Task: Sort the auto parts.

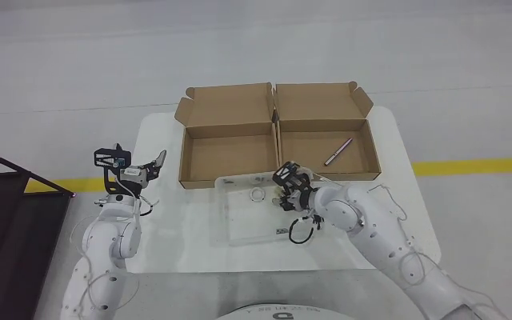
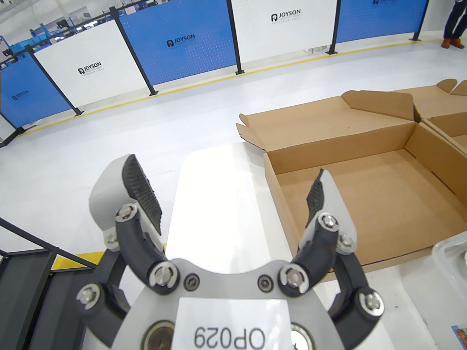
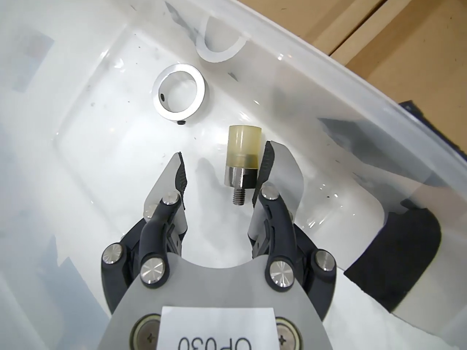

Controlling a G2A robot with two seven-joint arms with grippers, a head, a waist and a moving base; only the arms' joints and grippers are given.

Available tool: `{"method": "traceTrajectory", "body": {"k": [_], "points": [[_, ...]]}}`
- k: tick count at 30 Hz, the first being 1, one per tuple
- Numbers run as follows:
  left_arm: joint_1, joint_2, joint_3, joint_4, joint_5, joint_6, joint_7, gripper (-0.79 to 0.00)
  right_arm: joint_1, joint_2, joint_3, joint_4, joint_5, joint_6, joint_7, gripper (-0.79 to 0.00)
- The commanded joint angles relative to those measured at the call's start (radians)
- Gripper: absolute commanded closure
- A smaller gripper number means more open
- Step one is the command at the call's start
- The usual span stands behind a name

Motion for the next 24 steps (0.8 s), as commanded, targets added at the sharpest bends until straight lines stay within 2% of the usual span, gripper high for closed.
{"method": "traceTrajectory", "body": {"k": [1, 4, 6, 8, 9, 13, 20, 24], "points": [[0.000, 0.000, 0.000, 0.000, 0.000, 0.000, 0.000, -0.785, 0.005, -0.004, -0.017, 0.006, -0.036, 0.028, -0.005, -0.366], [0.000, 0.000, 0.000, 0.000, 0.000, 0.000, 0.000, -0.785, 0.012, -0.010, -0.036, 0.016, -0.055, 0.046, -0.008, -0.323], [0.000, 0.000, 0.000, 0.000, 0.000, 0.000, 0.000, -0.785, 0.016, -0.013, -0.043, 0.022, -0.060, 0.052, -0.007, -0.256], [0.000, 0.000, 0.000, 0.000, 0.000, 0.000, 0.000, -0.785, 0.018, -0.015, -0.048, 0.026, -0.061, 0.055, -0.007, -0.151], [0.000, 0.000, 0.000, 0.000, 0.000, 0.000, 0.000, -0.785, 0.017, -0.015, -0.049, 0.027, -0.059, 0.054, -0.006, 0.000], [0.000, 0.000, 0.000, 0.000, 0.000, 0.000, 0.000, -0.785, 0.003, -0.014, -0.035, 0.006, -0.008, 0.012, -0.018, 0.000], [0.000, 0.000, 0.000, 0.000, 0.000, 0.000, 0.000, -0.785, -0.079, 0.015, 0.073, -0.100, 0.091, -0.151, -0.112, 0.000], [0.000, 0.000, 0.000, 0.000, 0.000, 0.000, 0.000, -0.785, -0.141, 0.031, 0.148, -0.146, 0.194, -0.288, -0.205, 0.000]]}}
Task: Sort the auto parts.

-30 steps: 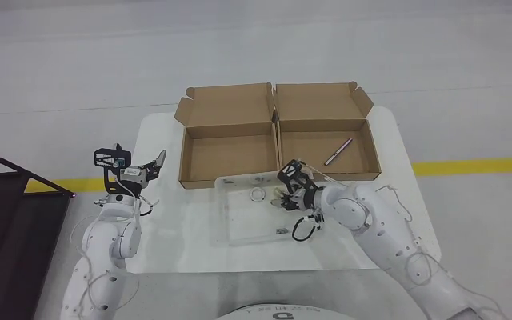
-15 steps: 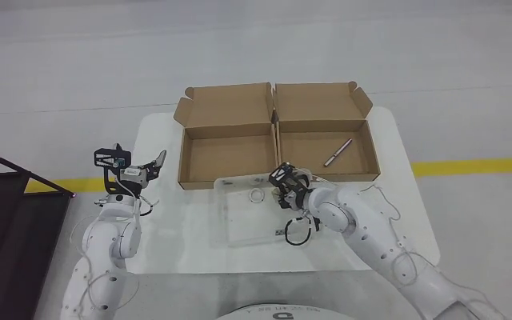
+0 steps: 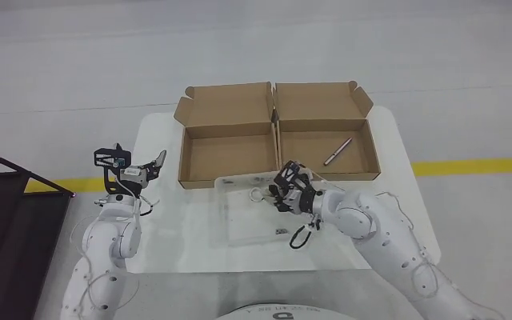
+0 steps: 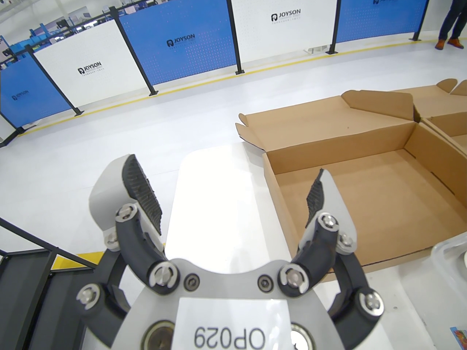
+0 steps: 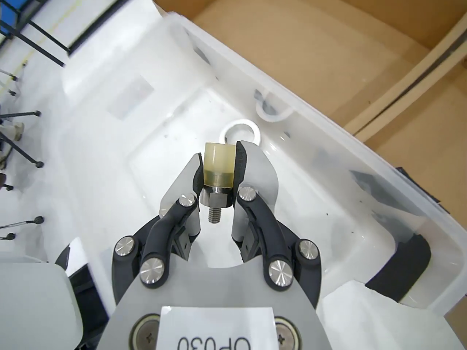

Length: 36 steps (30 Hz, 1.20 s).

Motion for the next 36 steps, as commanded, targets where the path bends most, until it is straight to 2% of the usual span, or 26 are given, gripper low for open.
{"method": "traceTrajectory", "body": {"k": [1, 5, 9, 13, 17, 22, 26, 36], "points": [[0.000, 0.000, 0.000, 0.000, 0.000, 0.000, 0.000, -0.785, -0.029, 0.007, 0.039, -0.006, 0.080, -0.086, -0.048, 0.000], [0.000, 0.000, 0.000, 0.000, 0.000, 0.000, 0.000, -0.785, -0.059, 0.018, 0.092, 0.027, 0.267, -0.253, -0.108, 0.000], [0.000, 0.000, 0.000, 0.000, 0.000, 0.000, 0.000, -0.785, -0.057, 0.024, 0.110, 0.077, 0.424, -0.376, -0.122, 0.000], [0.000, 0.000, 0.000, 0.000, 0.000, 0.000, 0.000, -0.785, -0.043, 0.029, 0.106, 0.123, 0.583, -0.464, -0.101, 0.000], [0.000, 0.000, 0.000, 0.000, 0.000, 0.000, 0.000, -0.785, -0.013, 0.037, 0.062, 0.182, 0.839, -0.549, -0.025, 0.000], [0.000, 0.000, 0.000, 0.000, 0.000, 0.000, 0.000, -0.785, 0.043, 0.051, -0.001, 0.240, 1.218, -0.555, 0.155, 0.000], [0.000, 0.000, 0.000, 0.000, 0.000, 0.000, 0.000, -0.785, 0.075, 0.062, -0.026, 0.261, 1.403, -0.518, 0.246, 0.000], [0.000, 0.000, 0.000, 0.000, 0.000, 0.000, 0.000, -0.785, 0.078, 0.064, -0.030, 0.258, 1.424, -0.508, 0.255, 0.000]]}}
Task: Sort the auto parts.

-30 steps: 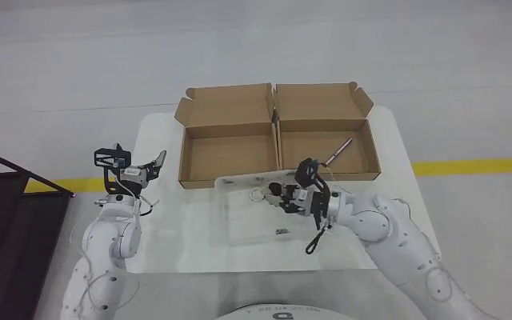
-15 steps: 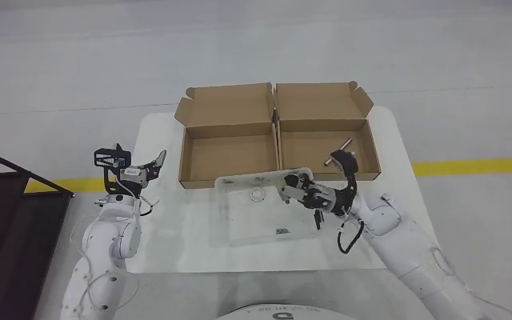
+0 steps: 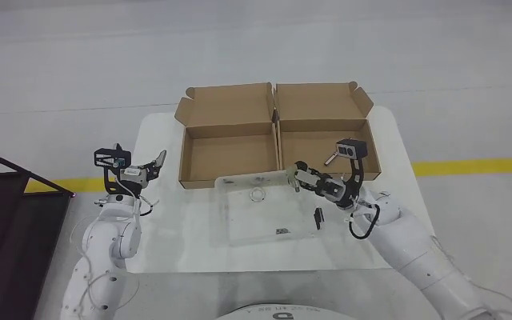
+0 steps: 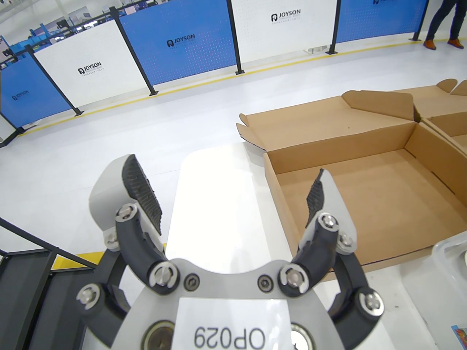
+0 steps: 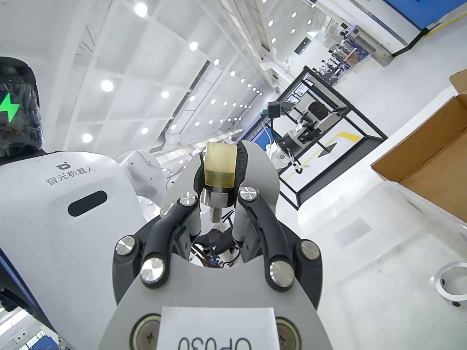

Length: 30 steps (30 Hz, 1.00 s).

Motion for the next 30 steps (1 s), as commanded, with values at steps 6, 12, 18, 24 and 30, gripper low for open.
{"method": "traceTrajectory", "body": {"k": [6, 12, 18, 24, 30], "points": [[0.000, 0.000, 0.000, 0.000, 0.000, 0.000, 0.000, -0.785, -0.009, -0.005, 0.018, -0.059, -0.086, 0.009, -0.075, 0.000], [0.000, 0.000, 0.000, 0.000, 0.000, 0.000, 0.000, -0.785, -0.043, -0.016, 0.013, -0.212, -0.153, 0.043, -0.185, 0.000], [0.000, 0.000, 0.000, 0.000, 0.000, 0.000, 0.000, -0.785, -0.031, -0.022, 0.015, -0.269, -0.175, 0.099, -0.209, 0.000], [0.000, 0.000, 0.000, 0.000, 0.000, 0.000, 0.000, -0.785, -0.013, -0.030, 0.007, -0.271, -0.202, 0.126, -0.228, 0.000], [0.000, 0.000, 0.000, 0.000, 0.000, 0.000, 0.000, -0.785, -0.001, -0.038, 0.017, -0.245, -0.241, 0.159, -0.275, 0.000]]}}
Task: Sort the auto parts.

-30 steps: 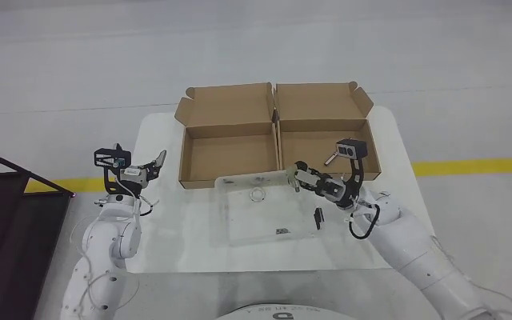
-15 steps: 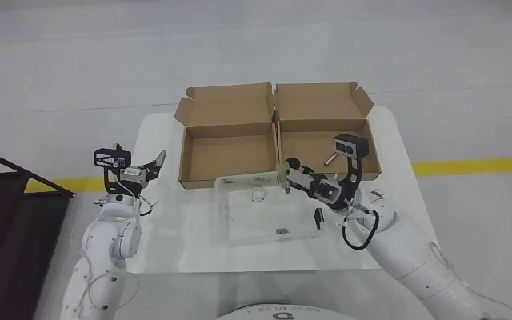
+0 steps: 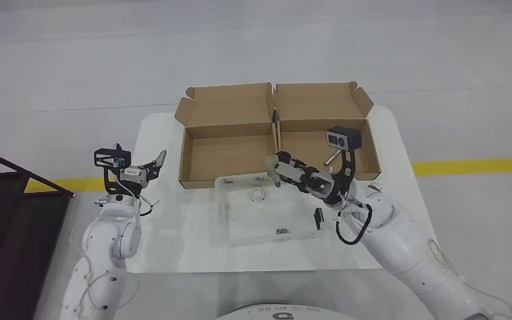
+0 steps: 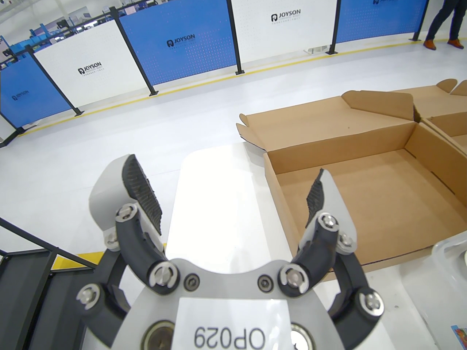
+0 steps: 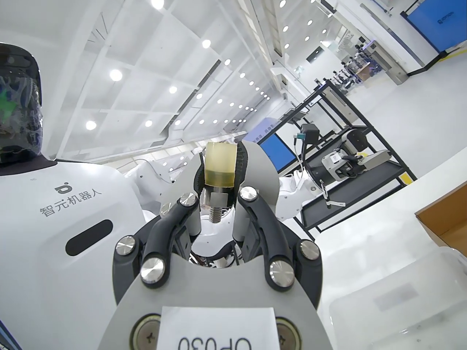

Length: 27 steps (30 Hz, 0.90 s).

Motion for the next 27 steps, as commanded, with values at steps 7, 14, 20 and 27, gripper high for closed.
{"method": "traceTrajectory", "body": {"k": [7, 14, 20, 27], "points": [[0.000, 0.000, 0.000, 0.000, 0.000, 0.000, 0.000, -0.785, -0.055, -0.016, 0.112, -0.017, -0.538, 0.126, -0.386, 0.000], [0.000, 0.000, 0.000, 0.000, 0.000, 0.000, 0.000, -0.785, -0.110, -0.027, 0.120, -0.059, -0.755, 0.212, -0.530, 0.000], [0.000, 0.000, 0.000, 0.000, 0.000, 0.000, 0.000, -0.785, -0.120, -0.033, 0.115, -0.074, -0.804, 0.236, -0.552, 0.000], [0.000, 0.000, 0.000, 0.000, 0.000, 0.000, 0.000, -0.785, 0.042, -0.043, 0.107, -0.051, -0.636, 0.372, -0.365, 0.000]]}}
